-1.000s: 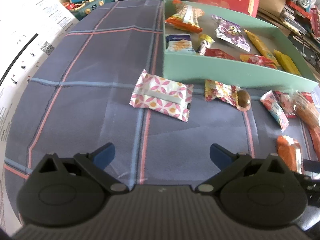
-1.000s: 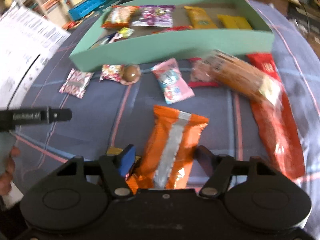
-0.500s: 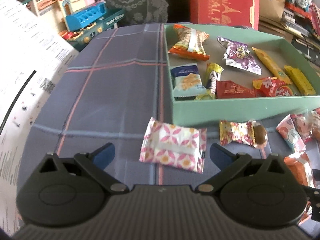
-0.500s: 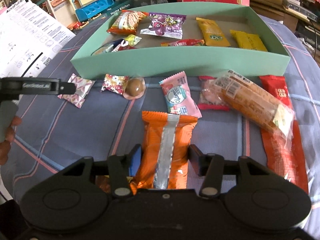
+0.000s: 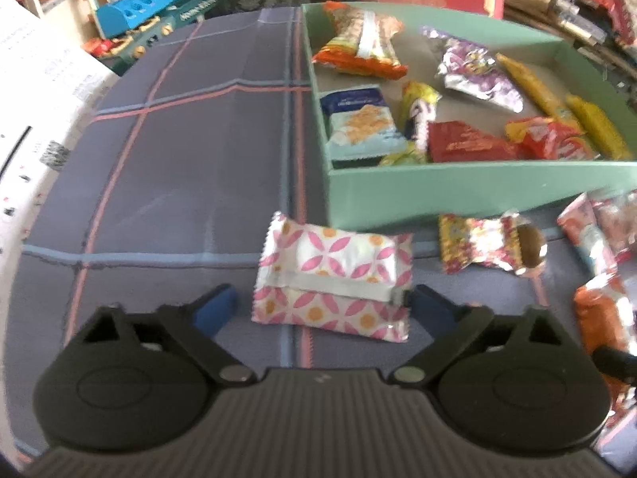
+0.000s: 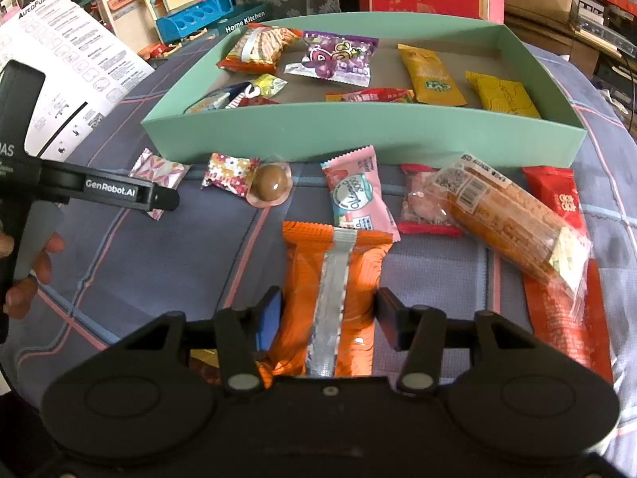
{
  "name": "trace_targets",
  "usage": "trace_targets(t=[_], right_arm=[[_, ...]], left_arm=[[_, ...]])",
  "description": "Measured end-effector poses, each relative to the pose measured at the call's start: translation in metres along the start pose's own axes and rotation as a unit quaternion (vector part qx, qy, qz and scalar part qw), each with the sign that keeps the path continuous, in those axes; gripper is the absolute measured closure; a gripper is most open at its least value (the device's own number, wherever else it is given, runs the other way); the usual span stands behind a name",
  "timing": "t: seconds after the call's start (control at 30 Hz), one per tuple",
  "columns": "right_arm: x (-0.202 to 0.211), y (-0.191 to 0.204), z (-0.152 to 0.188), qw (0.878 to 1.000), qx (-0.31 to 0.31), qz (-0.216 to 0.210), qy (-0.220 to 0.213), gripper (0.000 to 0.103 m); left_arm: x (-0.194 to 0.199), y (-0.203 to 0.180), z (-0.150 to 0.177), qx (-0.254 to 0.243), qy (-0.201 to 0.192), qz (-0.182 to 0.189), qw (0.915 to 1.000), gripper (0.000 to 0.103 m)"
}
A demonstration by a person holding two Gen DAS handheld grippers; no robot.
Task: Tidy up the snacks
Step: 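Grasp the pink patterned packet with the left tool while the right tool grasps the orange wafer bag, then carry the pink packet and orange wafer bag over the green box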
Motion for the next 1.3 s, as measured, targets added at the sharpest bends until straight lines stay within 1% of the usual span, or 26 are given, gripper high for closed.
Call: trace_targets(t=[0.03, 0.07, 0.1, 0.13, 0.2, 0.43, 0.63, 0.8, 0.93, 1.03, 1.17, 1.3], right_arm=[[0.000, 0.000, 0.000, 1.000, -0.001, 0.000, -0.001, 0.053], [0.000, 0.000, 0.000, 1.000, -0.002, -0.001, -0.001, 0.053], [0.000, 0.000, 0.001, 1.000, -0.002, -0.001, -0.002, 0.053], [0.001, 0.000, 0.001, 1.000, -0.003, -0.001, -0.001, 0.053], [0.001, -0.001, 0.001, 1.000, -0.006, -0.002, -0.001, 0.053], [0.007, 0.001, 0.006, 1.000, -0.020, -0.013, -0.002, 0.054], [0.017, 0.002, 0.011, 0.999, -0.039, -0.031, -0.003, 0.054], [0.032, 0.004, 0.005, 0.998, -0.040, -0.039, -0.019, 0.054], [0.047, 0.002, -0.011, 0.997, -0.041, -0.048, -0.040, 0.054], [0.054, -0.003, -0.030, 0.996, -0.044, -0.055, -0.053, 0.054], [0.057, -0.014, -0.065, 0.995, -0.044, -0.056, -0.073, 0.054], [0.051, -0.030, -0.102, 0.994, -0.047, -0.051, -0.083, 0.054]], left_arm=[[0.002, -0.001, -0.001, -0.003, -0.003, 0.003, 1.0000, 0.024], [0.003, -0.002, -0.002, -0.008, -0.006, 0.004, 0.9999, 0.032], [0.004, -0.003, -0.002, -0.011, -0.006, 0.005, 0.9999, 0.042], [0.006, -0.004, -0.002, -0.010, -0.009, 0.003, 0.9999, 0.044], [0.009, -0.003, 0.000, -0.006, -0.008, -0.001, 0.9999, 0.046], [0.023, 0.004, 0.017, 0.014, 0.000, -0.006, 0.9999, 0.048], [0.041, 0.005, 0.033, 0.017, 0.005, 0.005, 0.9998, 0.048], [0.061, -0.001, 0.033, 0.015, -0.006, 0.019, 0.9997, 0.048], [0.080, -0.008, 0.024, 0.011, -0.025, 0.031, 0.9992, 0.047], [0.092, -0.016, 0.009, 0.003, -0.042, 0.041, 0.9983, 0.047], [0.097, -0.032, -0.021, -0.009, -0.063, 0.047, 0.9969, 0.047], [0.089, -0.050, -0.053, -0.023, -0.074, 0.048, 0.9959, 0.047]])
Point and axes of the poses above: each gripper's, at about its wrist camera, not at the fingertips, and x roughly against the way its jaws point, y to its left, z to its underside, the point moved 7 cm from there along -x, roughly the way its jaws point, and after that the axes turned 10 degrees about x, right-handed, at the moved point
